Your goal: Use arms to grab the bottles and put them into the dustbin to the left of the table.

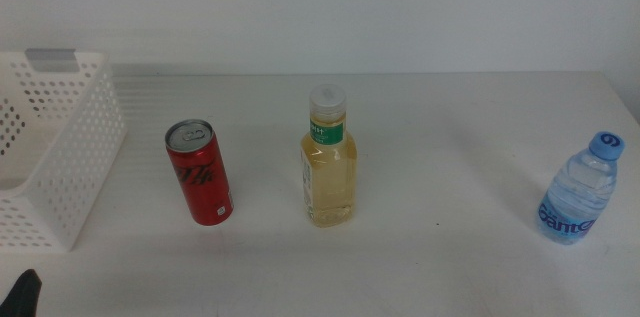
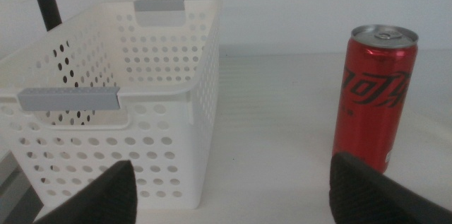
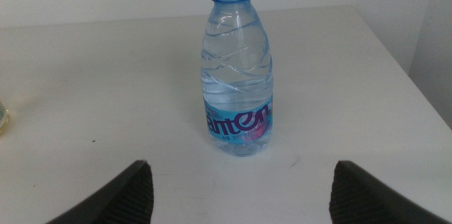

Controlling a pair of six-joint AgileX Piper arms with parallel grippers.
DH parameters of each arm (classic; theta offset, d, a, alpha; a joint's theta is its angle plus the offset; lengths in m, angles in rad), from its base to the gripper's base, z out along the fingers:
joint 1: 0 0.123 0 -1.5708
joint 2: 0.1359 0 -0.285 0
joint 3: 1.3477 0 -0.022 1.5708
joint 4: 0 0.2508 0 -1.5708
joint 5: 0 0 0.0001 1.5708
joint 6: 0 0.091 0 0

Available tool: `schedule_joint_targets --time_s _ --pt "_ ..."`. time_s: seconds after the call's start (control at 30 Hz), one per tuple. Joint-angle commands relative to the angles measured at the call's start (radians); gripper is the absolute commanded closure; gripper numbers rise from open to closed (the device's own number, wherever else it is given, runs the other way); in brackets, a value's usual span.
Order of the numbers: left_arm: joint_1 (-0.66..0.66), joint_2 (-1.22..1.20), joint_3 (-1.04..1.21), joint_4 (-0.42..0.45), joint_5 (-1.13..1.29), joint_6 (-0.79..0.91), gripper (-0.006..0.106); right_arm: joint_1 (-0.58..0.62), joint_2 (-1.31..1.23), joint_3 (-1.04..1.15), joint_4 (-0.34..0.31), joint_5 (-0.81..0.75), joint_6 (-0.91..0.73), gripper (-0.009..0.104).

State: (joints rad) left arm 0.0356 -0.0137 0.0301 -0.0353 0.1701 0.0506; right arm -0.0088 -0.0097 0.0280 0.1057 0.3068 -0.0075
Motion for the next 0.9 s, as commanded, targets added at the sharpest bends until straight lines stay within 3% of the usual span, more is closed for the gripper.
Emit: schedule_joint_targets --time_s 0.0,0.47,0.67,0.87 --pt "-0.004 0.009 -0.02 -0.016 -0.08 -0.008 0.012 -0.006 -0.028 -0.007 -0.005 -0.074 -0.006 0.03" --pt "-0.247 0.507 -0.416 -0.013 -0.121 -0.006 0.012 -0.006 -0.028 -0.007 -0.005 -0.074 -0.006 0.03" --pt "-0.349 0.729 -0.423 -0.013 -0.367 -0.006 0.012 -0.006 -0.028 -0.007 -0.005 -0.074 -0.006 0.03" --pt "-0.364 0.873 -0.423 -0.016 -0.411 -0.01 0.012 -0.006 -0.028 -0.007 -0.005 -0.074 -0.006 0.03"
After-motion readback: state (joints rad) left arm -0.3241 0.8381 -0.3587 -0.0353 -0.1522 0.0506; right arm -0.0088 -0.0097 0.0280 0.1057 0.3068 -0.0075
